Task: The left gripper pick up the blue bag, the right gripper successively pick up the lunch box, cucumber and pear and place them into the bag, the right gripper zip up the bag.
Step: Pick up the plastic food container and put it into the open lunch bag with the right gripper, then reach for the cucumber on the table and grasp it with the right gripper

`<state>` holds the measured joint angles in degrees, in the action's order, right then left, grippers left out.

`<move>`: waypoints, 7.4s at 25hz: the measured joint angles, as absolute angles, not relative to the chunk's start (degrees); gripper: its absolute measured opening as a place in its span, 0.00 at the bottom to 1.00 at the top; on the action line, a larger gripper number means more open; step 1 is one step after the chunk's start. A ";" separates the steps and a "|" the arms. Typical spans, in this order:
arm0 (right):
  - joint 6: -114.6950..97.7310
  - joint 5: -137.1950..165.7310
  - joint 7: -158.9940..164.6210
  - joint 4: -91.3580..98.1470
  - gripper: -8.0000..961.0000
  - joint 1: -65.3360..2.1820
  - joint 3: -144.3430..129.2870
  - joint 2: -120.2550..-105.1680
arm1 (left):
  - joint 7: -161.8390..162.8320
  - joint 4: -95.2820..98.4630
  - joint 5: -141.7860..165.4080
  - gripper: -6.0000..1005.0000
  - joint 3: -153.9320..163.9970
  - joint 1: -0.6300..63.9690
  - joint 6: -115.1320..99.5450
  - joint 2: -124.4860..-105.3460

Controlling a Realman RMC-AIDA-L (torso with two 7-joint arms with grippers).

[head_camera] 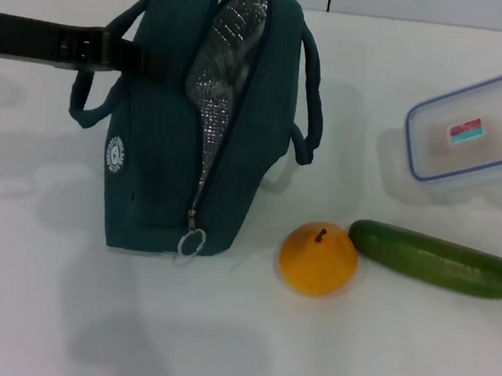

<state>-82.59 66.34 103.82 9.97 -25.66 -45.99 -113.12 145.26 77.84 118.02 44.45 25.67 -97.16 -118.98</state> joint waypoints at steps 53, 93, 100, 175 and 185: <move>-95.32 49.94 119.16 1.57 0.14 -48.33 -47.30 -116.18 | 145.25 69.57 117.47 0.07 47.22 34.36 -96.56 -118.42; -78.83 50.11 111.90 2.11 0.15 -49.17 -63.38 -116.19 | 141.03 64.73 117.41 0.07 47.24 36.87 -94.66 -118.43; -78.84 49.79 110.33 2.18 0.16 -49.37 -63.52 -116.19 | 140.70 64.22 117.56 0.07 47.29 37.15 -94.65 -118.45; -98.75 148.72 122.94 60.75 0.90 -52.74 -79.41 -115.91 | 132.54 55.37 116.54 0.08 40.77 34.56 -91.94 -118.64; -93.22 147.17 122.69 56.35 0.89 -52.93 -83.15 -116.12 | 132.47 55.37 116.38 0.08 40.79 34.64 -91.75 -118.83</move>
<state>-93.22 147.17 122.69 56.35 -52.93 -83.15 -116.12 132.47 55.37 116.38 40.79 34.64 -91.75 -118.83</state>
